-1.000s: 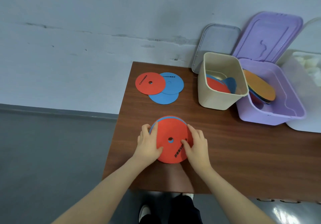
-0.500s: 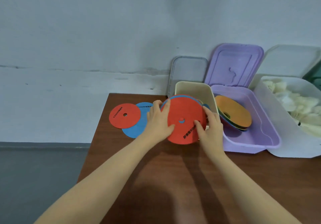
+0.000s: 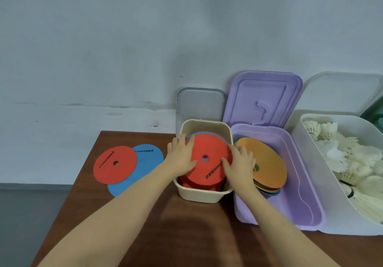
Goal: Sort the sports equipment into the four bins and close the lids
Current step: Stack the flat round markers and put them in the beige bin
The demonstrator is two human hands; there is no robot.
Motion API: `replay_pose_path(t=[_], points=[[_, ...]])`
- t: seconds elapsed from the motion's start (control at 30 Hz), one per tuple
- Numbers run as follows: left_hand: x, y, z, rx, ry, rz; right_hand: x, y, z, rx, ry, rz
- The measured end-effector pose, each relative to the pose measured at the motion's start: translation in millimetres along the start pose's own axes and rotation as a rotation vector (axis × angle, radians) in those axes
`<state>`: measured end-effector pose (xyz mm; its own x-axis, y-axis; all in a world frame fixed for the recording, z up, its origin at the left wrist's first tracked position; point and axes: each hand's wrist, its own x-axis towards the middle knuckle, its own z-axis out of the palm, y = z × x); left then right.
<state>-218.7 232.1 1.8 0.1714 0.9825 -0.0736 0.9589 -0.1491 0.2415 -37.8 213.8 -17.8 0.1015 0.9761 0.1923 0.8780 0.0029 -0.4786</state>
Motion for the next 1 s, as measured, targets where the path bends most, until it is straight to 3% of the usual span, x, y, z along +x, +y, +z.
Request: replay_pose_path(t=[0.1, 0.3, 0.47, 0.77, 0.87, 1.0], points=[[-1.0, -10.2, 8.9, 0.071, -0.021, 0.03, -1.9, 7.3, 7.2, -0.081, -0.055, 0.013], [-21.6, -32.5, -3.4, -0.11, 0.066, 0.054, -14.0, -7.9, 12.2, -0.041, -0.01, -0.102], [-47.5, -77.5, -18.3, -0.047, 0.118, 0.074, -29.4, -48.7, 19.9, -0.047, 0.03, -0.203], [-85.6, -194.2, -29.6, 0.025, 0.052, 0.01, -51.2, -150.1, 72.5, -0.034, -0.003, -0.289], [-88.6, -230.2, -24.7, 0.051, -0.001, -0.055, -51.3, -182.3, 101.8, -0.012, -0.059, -0.297], [-85.1, -268.2, -9.2, 0.049, -0.116, -0.135, -40.5, -200.1, 143.2, -0.097, -0.259, -0.199]])
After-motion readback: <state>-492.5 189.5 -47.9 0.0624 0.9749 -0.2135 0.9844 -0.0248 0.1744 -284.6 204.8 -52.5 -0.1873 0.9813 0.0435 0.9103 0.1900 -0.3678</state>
